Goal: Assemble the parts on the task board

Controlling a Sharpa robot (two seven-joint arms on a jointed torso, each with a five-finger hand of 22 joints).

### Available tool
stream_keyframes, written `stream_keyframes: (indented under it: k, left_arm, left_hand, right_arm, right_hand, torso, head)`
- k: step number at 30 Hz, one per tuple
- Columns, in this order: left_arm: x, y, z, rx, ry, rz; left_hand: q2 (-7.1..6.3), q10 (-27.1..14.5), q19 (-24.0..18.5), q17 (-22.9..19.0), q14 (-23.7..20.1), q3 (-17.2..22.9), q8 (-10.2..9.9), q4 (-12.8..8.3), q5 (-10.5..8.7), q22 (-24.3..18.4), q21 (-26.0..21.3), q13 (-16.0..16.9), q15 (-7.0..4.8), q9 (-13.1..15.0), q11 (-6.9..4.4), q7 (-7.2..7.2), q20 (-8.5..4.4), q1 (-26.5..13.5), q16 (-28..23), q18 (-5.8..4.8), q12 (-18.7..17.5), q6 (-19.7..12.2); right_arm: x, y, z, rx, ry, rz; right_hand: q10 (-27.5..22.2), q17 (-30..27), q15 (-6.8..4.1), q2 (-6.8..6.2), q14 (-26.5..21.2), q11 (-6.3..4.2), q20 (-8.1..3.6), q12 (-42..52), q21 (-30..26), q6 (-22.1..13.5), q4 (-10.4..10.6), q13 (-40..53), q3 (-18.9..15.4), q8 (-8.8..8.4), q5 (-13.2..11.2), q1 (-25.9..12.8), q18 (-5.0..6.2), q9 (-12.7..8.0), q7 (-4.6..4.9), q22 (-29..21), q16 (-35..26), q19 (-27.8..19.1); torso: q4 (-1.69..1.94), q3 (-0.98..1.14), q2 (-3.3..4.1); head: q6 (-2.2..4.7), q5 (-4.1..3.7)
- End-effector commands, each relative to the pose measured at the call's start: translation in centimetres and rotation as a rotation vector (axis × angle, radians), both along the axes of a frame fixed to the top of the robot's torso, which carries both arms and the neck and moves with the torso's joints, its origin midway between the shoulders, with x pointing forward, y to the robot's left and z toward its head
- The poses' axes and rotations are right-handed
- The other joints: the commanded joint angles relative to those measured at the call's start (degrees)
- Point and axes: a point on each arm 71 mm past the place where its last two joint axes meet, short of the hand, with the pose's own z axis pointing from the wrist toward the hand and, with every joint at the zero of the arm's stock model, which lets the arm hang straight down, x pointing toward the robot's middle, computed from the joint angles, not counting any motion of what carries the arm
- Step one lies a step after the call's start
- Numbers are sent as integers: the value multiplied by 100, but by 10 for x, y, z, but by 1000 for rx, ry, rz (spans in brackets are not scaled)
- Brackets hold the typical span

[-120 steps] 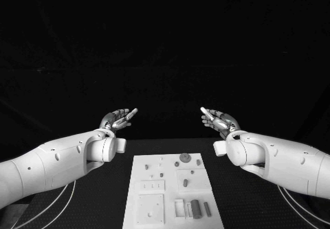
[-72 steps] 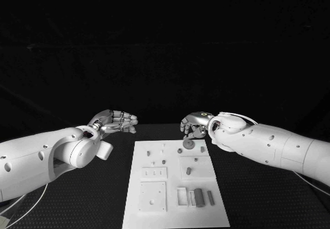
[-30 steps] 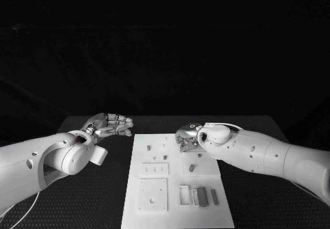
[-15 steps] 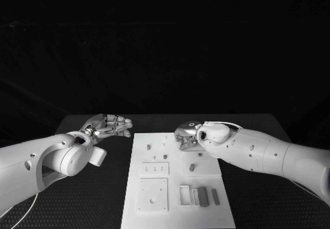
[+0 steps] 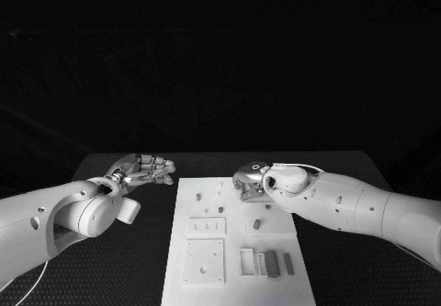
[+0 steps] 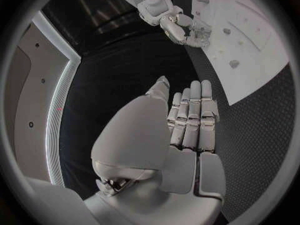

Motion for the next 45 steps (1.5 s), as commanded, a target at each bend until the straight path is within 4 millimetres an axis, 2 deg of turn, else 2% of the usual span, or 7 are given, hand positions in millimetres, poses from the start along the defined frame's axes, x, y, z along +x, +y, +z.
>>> stream_keyframes:
  k: [1, 15, 25, 30, 39, 45]
  left_arm:
    - [0, -1, 2, -3, -4, -14]
    - [-1, 1, 1, -2, -1, -14]
    - [0, 1, 1, -2, 0, -14]
    - [1, 0, 1, -1, 0, -14]
    - [0, 1, 1, -1, 0, -14]
    - [0, 0, 1, -2, 0, -15]
  left_hand:
    - [-17, 1, 8, 10, 36, -3, -25, 0, -34, -7, -20, -9, 17, -9, 57, 22, -19, -53, -22, 9, -36, -3]
    - [-25, 3, 9, 23, 38, 0, -29, 0, -36, -7, -26, -12, 17, -11, 57, 22, -19, -69, -34, 7, -42, 0]
    - [-30, 5, 9, 33, 39, 4, -31, 1, -36, -8, -30, -15, 17, -13, 56, 21, -19, -80, -44, 5, -46, 2]
    - [-34, 5, 9, 38, 39, 5, -33, 1, -37, -8, -32, -16, 18, -14, 56, 20, -19, -85, -49, 4, -49, 3]
    - [-35, 5, 9, 43, 39, 8, -35, 0, -37, -8, -34, -18, 18, -15, 55, 18, -20, -90, -54, 4, -52, 3]
    - [-36, 6, 9, 48, 40, 10, -36, 0, -37, -8, -35, -19, 18, -15, 55, 18, -20, -94, -58, 3, -54, 4]
  right_arm:
    - [-6, -9, -19, -94, 53, -29]
    - [-10, -16, -19, -116, 55, -41]
    - [-10, -22, -17, -112, 37, -57]
    - [-11, -23, -17, -111, 36, -58]
    - [-13, -23, -17, -115, 45, -55]
    - [-14, -22, -17, -112, 39, -54]
  right_hand:
    - [31, -11, 15, -7, -42, -18, 4, 8, 30, 25, 2, 4, 24, -2, 33, 41, 486, 6, -4, 138, 23, -37]
    - [18, -55, 18, -33, -71, -14, 15, -25, 43, 40, -24, 6, 0, -17, 34, 151, 487, 15, -20, 130, 36, -67]
    - [54, -100, 17, -105, -80, -15, 36, -35, 67, 58, 10, 22, -113, -32, 33, 182, 487, 30, 0, 126, 73, -73]
    - [147, -126, -19, -83, -75, -53, 35, 1, 88, 182, 9, 63, -142, 40, 34, 184, 487, 99, -50, 124, 110, -53]
    - [324, -165, -89, -60, -74, -125, 33, 86, 113, 240, 11, 164, -176, 78, 34, 198, 487, 185, -83, 122, 156, -37]
    - [585, -201, -191, 46, -71, -232, 31, 225, 132, 368, -3, 299, -152, 144, 35, 325, 487, 272, -143, 125, 185, -38]
  torso:
    - [3, 9, 28]
    - [5, 20, 62]
    - [10, 29, 80]
    - [7, 28, 87]
    - [13, 31, 95]
    - [24, 28, 100]
  head:
    - [17, -3]
    - [44, -15]
    - [44, -31]
    - [52, -44]
    - [50, -54]
    - [45, -64]
